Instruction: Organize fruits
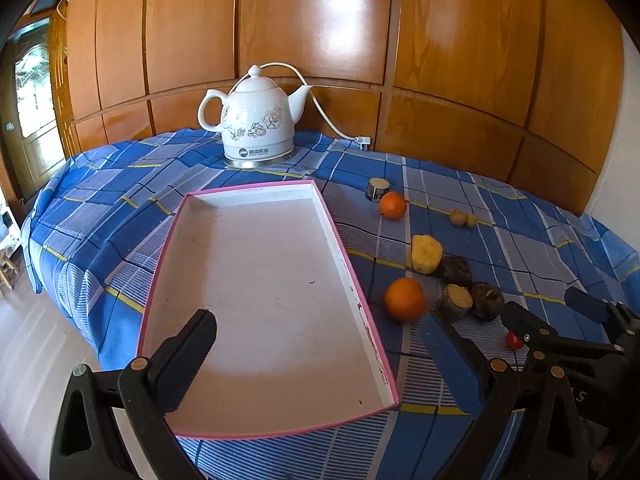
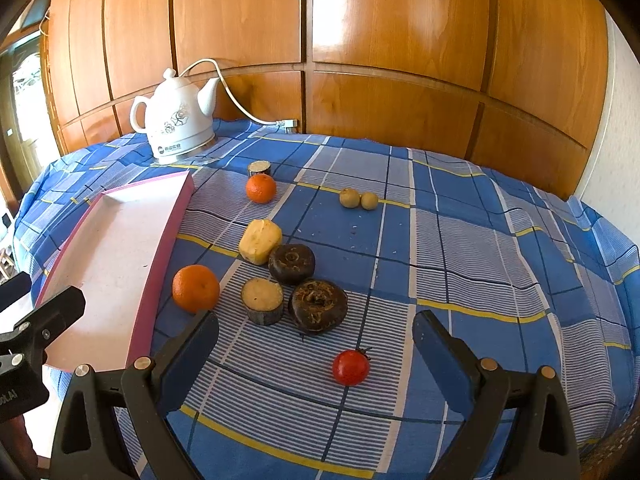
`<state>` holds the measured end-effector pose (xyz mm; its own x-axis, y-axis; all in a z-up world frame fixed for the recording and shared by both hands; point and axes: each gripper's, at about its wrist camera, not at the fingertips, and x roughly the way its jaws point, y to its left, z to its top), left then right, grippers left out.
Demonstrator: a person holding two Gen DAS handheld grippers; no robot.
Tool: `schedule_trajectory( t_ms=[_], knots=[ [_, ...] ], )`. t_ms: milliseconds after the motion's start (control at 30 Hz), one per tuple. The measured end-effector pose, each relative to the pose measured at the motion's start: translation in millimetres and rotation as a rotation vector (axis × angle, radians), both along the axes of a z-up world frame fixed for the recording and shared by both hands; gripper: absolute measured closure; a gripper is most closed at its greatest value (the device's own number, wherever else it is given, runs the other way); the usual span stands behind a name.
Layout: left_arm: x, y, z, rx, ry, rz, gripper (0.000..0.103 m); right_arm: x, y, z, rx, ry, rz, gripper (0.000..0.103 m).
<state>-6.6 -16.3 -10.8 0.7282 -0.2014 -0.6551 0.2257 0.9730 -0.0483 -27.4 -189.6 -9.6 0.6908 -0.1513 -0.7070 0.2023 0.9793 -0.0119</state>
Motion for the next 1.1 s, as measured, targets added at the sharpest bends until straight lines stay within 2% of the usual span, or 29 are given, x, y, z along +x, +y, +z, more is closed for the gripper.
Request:
schedule_trajectory(
  t_ms=[533,733,800,967,1100],
  knots=[
    [1.5,-12.2,-0.4,0.039,0.010,-0.057,0.000,2.4,-7.9,2.3,-0.002,0.016,0.003,0.004],
    [2.8,-13.2,-0.5,0.051,0.010,-0.067,0.001,8.1,-23.6,13.7,0.007,0.032,0.007,0.004],
    [4.2,-15.6,-1.5,0.057,0.021,-0.089,0.004,10.8,-29.9,19.4,0.024,0.037,0.016,0.004],
    [7.5,-23.6,-4.0,0.071,0.051,-0.162,0.024,23.1,-50.9,36.9,0.041,0.064,0.068,0.004],
    [9.3,-31.3,-2.9,0.092,0.061,-0.230,0.031,35.7,-69.8,40.8,0.037,0.105,0.120,0.004]
  ],
)
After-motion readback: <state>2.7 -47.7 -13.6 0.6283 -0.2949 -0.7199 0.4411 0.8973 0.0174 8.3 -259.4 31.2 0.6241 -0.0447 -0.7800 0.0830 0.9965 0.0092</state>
